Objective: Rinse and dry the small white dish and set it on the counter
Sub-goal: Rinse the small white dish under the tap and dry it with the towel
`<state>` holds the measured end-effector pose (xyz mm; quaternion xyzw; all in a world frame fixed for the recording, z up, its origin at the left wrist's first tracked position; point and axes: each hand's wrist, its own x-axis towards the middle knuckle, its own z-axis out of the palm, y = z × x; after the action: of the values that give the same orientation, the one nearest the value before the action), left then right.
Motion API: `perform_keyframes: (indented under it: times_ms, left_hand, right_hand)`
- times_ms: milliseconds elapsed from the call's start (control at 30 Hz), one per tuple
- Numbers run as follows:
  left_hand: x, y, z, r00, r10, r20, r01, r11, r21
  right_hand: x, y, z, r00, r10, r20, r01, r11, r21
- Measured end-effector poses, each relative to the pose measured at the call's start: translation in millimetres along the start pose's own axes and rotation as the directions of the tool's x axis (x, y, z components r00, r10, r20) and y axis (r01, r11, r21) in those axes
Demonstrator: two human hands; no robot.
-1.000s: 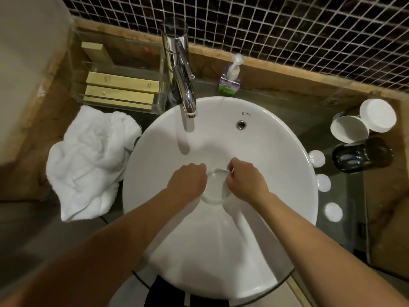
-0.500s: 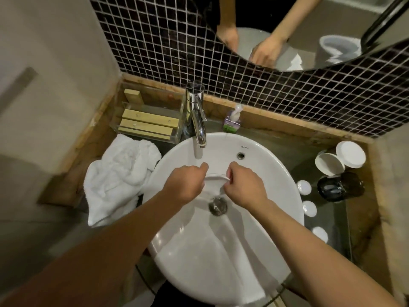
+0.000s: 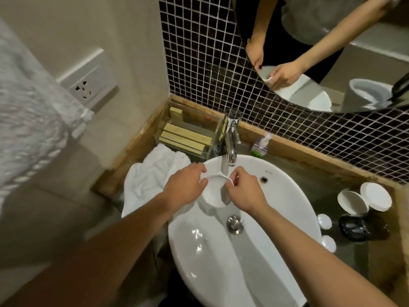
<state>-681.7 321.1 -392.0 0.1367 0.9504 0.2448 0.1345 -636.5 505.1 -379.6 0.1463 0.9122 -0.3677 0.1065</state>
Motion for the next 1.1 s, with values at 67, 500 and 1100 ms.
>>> perform_keyframes:
  times_ms: [67,500,1100]
  left_hand:
    - [1.5,-16.2,-5.7,0.996,-0.008,-0.087,0.011,0.999,0.033]
    - [25.4,-90.0,-2.8,0.937,-0.35,-0.023,0.347,0.916,0.202]
    - [0.9,11.9,-9.2,0.996,0.036,-0.087,-0.049,0.987,-0.151]
  right_hand:
    - [2.3,-7.2,7.9,1.0,0.01,0.012,-0.01,0.998,0.057]
    - [21.3,-27.5,23.4,0.996,0.084,0.033,-0.089,0.975,0.202]
    - [20.4,-42.4,19.3,0.986,0.168,0.001,-0.151,0.885,0.441]
